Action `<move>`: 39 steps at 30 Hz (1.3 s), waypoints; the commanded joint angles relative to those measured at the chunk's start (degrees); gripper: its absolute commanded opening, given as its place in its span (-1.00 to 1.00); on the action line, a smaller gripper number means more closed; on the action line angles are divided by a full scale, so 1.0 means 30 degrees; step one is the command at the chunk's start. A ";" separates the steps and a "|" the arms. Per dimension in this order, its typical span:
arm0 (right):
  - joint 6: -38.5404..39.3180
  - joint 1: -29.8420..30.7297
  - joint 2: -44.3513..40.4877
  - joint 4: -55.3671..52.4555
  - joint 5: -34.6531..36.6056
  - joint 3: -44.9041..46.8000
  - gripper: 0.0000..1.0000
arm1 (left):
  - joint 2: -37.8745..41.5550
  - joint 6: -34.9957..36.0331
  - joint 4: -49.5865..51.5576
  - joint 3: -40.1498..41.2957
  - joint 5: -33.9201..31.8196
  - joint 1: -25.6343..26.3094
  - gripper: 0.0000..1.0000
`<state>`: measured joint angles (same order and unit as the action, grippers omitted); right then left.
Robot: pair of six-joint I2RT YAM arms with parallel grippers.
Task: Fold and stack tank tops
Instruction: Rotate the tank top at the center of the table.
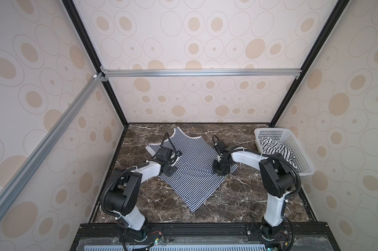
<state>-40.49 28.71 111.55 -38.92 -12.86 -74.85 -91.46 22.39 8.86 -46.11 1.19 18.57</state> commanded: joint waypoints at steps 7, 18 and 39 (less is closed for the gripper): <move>0.1373 -0.1142 0.2413 -0.2278 0.1000 -0.2526 -0.28 | 0.2661 -0.0037 0.1839 0.1384 0.1522 0.0229 0.25; 0.2356 -0.2025 0.3147 -0.3816 0.1043 -0.5487 -0.28 | 0.4939 -0.0060 0.2005 0.1921 0.1986 0.0286 0.29; 0.0021 0.3577 -0.2511 -0.2859 0.1921 -0.0221 -0.25 | -0.0497 -0.0286 -0.1518 -0.3680 -0.0146 -0.0874 0.31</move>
<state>-37.45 38.39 105.47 -46.96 -7.92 -78.13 -89.82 21.80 6.55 -53.21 2.33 16.99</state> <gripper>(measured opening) 0.377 0.656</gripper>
